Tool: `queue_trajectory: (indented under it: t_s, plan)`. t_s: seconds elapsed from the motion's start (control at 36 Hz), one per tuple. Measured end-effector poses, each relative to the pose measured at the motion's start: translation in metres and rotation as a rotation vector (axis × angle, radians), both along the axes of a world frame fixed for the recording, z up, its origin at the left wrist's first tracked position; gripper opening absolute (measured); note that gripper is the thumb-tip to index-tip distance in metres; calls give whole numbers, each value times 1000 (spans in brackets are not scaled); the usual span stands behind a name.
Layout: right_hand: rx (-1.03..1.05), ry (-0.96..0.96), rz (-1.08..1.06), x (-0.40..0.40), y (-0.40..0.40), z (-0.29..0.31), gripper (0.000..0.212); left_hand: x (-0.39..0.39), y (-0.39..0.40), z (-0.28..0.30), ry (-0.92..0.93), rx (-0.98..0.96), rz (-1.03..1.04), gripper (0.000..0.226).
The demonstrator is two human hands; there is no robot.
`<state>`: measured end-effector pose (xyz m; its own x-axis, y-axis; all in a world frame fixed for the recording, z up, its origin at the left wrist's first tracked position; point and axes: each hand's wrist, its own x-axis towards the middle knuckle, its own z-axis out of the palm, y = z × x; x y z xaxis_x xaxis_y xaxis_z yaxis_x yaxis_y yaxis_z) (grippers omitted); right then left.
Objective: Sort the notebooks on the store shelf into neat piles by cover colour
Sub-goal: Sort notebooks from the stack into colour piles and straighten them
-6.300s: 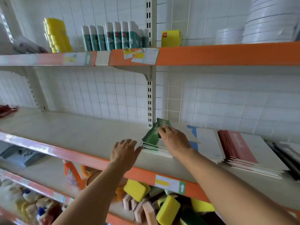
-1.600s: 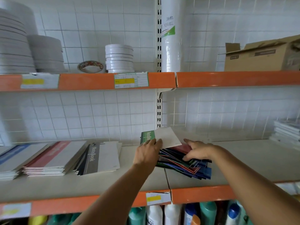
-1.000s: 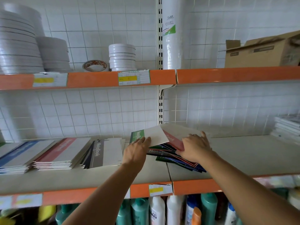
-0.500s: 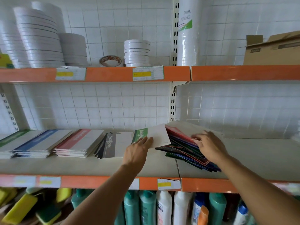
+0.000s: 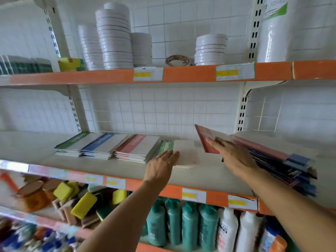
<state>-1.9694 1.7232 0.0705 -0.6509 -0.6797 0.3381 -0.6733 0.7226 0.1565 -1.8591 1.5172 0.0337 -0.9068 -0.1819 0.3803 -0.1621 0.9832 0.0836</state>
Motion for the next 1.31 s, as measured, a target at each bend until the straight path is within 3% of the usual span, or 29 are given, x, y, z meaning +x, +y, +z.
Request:
queue_trajectory:
  t_s: [0.28,0.53,0.75,0.83,0.94,1.08,1.22,1.31]
  plan:
    - [-106,-79,26,38,-141,-16,81,66,-135,6,42,-31,68,55]
    - [-71,-128,42,66,-245,-22,76,93,-234,0,24,44,133,56]
    - [11,-193,88,55,-309,-36,72,91,-293,-20,149,82,161,57]
    - [36,-192,86,43,-328,-46,66,86,-312,-22,276,8,110,59]
    - [50,-178,66,28,-345,-56,62,83,-335,-23,241,-154,125,53]
    - [109,-257,55,15,-359,-70,52,78,-366,-32,255,-183,111,54]
    - [157,-314,31,6,-373,-72,75,75,-396,-33,290,-178,120,53]
    - [125,-330,-14,2,-384,-72,76,72,-423,-37,274,-194,110,53]
